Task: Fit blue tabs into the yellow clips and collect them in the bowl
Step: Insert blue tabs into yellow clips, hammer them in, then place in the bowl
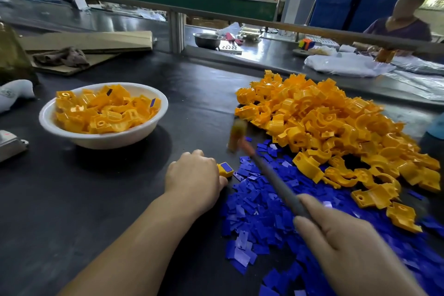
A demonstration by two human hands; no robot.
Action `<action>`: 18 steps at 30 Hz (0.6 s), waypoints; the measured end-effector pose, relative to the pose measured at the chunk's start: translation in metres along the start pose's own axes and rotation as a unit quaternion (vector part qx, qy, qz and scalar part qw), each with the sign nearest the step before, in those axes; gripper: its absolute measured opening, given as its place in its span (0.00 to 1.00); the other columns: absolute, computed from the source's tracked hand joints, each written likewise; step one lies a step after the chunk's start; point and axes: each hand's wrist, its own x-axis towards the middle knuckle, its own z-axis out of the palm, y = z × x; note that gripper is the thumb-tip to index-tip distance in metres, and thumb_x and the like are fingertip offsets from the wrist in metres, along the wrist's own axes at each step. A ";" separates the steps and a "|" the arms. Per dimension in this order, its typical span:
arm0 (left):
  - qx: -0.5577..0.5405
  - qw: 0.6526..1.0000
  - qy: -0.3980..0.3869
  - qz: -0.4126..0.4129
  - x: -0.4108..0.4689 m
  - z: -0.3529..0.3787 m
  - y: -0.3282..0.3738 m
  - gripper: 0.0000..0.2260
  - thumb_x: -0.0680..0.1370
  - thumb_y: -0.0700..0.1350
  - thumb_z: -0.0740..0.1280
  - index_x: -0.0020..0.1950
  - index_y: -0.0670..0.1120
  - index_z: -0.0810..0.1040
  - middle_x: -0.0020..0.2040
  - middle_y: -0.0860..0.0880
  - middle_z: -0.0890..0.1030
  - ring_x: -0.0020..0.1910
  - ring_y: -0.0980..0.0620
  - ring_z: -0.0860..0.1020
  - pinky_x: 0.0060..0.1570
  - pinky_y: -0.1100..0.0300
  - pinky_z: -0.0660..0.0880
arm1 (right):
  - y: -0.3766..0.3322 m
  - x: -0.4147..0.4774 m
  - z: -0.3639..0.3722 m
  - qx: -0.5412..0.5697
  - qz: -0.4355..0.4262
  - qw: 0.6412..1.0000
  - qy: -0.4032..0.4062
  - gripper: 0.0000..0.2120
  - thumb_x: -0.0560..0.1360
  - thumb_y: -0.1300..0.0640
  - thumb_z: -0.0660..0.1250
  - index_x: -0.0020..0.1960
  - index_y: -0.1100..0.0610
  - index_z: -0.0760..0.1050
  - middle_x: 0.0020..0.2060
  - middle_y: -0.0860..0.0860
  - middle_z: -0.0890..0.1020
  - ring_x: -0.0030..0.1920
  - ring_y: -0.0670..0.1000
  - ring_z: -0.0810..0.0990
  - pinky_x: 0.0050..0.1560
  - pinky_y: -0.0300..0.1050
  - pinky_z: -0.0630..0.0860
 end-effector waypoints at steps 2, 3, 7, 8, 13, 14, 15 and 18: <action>-0.005 1.000 -0.003 0.000 0.000 -0.001 0.001 0.18 0.78 0.62 0.61 0.58 0.51 0.78 0.55 0.48 0.75 0.56 0.47 0.74 0.42 0.55 0.66 | -0.002 0.002 0.007 -0.008 -0.002 1.000 -0.015 0.10 0.79 0.43 0.54 0.60 0.40 0.65 0.47 0.42 0.78 0.45 0.39 0.76 0.47 0.34 0.73; -0.006 1.000 -0.004 0.000 0.000 -0.002 0.001 0.18 0.78 0.62 0.61 0.58 0.51 0.78 0.55 0.48 0.75 0.56 0.47 0.74 0.42 0.55 0.66 | 0.000 0.001 0.008 -0.013 -0.009 1.000 -0.014 0.12 0.80 0.42 0.53 0.62 0.41 0.64 0.50 0.42 0.78 0.47 0.40 0.76 0.49 0.34 0.73; -0.005 1.000 -0.001 0.003 0.000 -0.002 0.000 0.18 0.78 0.62 0.61 0.60 0.52 0.78 0.57 0.48 0.75 0.57 0.46 0.74 0.43 0.55 0.66 | 0.005 0.002 0.005 -0.009 0.001 1.000 0.013 0.13 0.79 0.41 0.53 0.62 0.40 0.64 0.52 0.44 0.79 0.44 0.41 0.74 0.44 0.30 0.69; -0.003 1.000 -0.001 0.004 0.000 -0.002 0.000 0.19 0.78 0.62 0.61 0.61 0.52 0.78 0.57 0.48 0.75 0.58 0.46 0.74 0.44 0.55 0.66 | 0.005 0.002 0.006 -0.006 0.008 1.000 0.020 0.13 0.78 0.41 0.53 0.62 0.39 0.63 0.51 0.44 0.79 0.42 0.40 0.74 0.43 0.29 0.69; 0.001 1.000 0.001 0.006 0.000 -0.001 -0.001 0.19 0.79 0.61 0.61 0.61 0.51 0.78 0.57 0.47 0.76 0.57 0.46 0.74 0.43 0.55 0.66 | 0.004 0.001 0.002 -0.004 0.020 0.999 0.028 0.08 0.78 0.40 0.52 0.53 0.28 0.55 0.42 0.40 0.76 0.41 0.35 0.73 0.40 0.25 0.69; 0.001 1.000 0.001 0.006 0.001 -0.001 -0.001 0.19 0.79 0.61 0.61 0.61 0.51 0.78 0.57 0.47 0.76 0.57 0.46 0.74 0.43 0.55 0.66 | 0.005 0.000 -0.001 -0.009 0.020 0.999 0.024 0.06 0.78 0.40 0.52 0.49 0.28 0.55 0.42 0.40 0.77 0.41 0.35 0.73 0.42 0.24 0.69; 0.002 1.000 0.002 0.006 0.001 -0.001 -0.001 0.19 0.79 0.61 0.61 0.61 0.51 0.78 0.57 0.47 0.76 0.57 0.46 0.74 0.43 0.55 0.67 | 0.004 -0.001 -0.003 -0.014 0.021 1.000 0.017 0.06 0.78 0.40 0.52 0.46 0.29 0.56 0.42 0.40 0.77 0.41 0.35 0.74 0.43 0.23 0.69; 0.006 1.000 0.006 0.005 0.002 -0.001 0.000 0.19 0.78 0.62 0.61 0.61 0.51 0.78 0.56 0.47 0.76 0.57 0.46 0.74 0.43 0.55 0.66 | 0.005 -0.003 -0.009 -0.031 0.024 0.999 -0.020 0.04 0.78 0.39 0.52 0.47 0.31 0.57 0.47 0.41 0.78 0.42 0.37 0.74 0.46 0.23 0.68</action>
